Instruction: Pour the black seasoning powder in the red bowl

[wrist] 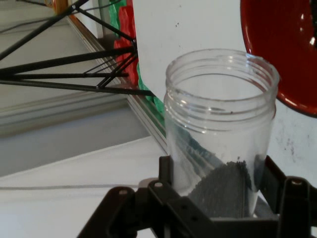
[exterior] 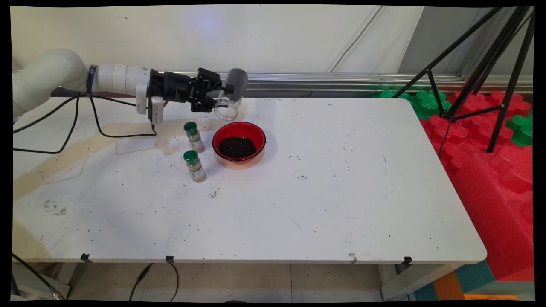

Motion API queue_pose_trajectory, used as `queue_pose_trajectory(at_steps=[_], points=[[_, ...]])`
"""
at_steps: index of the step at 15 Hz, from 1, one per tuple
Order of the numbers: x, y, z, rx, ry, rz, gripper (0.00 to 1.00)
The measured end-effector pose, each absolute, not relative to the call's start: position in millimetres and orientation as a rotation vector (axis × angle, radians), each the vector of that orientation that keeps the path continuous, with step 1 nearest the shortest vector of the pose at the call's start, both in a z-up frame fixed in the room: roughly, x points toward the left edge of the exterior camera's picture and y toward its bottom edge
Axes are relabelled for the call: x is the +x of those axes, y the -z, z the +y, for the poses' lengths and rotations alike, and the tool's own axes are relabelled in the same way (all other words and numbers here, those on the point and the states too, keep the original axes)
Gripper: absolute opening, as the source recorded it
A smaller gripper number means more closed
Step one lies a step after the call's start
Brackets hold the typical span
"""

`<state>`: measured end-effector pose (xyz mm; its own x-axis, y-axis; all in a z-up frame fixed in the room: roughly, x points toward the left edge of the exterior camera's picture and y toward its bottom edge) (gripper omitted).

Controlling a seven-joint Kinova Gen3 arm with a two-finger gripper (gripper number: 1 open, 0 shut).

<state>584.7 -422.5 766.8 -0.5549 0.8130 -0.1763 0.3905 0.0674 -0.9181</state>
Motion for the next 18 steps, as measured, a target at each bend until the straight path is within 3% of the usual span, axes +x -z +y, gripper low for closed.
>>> queue_pose_trajectory(at_steps=[18], points=[[572.7, -775.3, -415.5, -1.497, -1.758, -1.785, 0.00]])
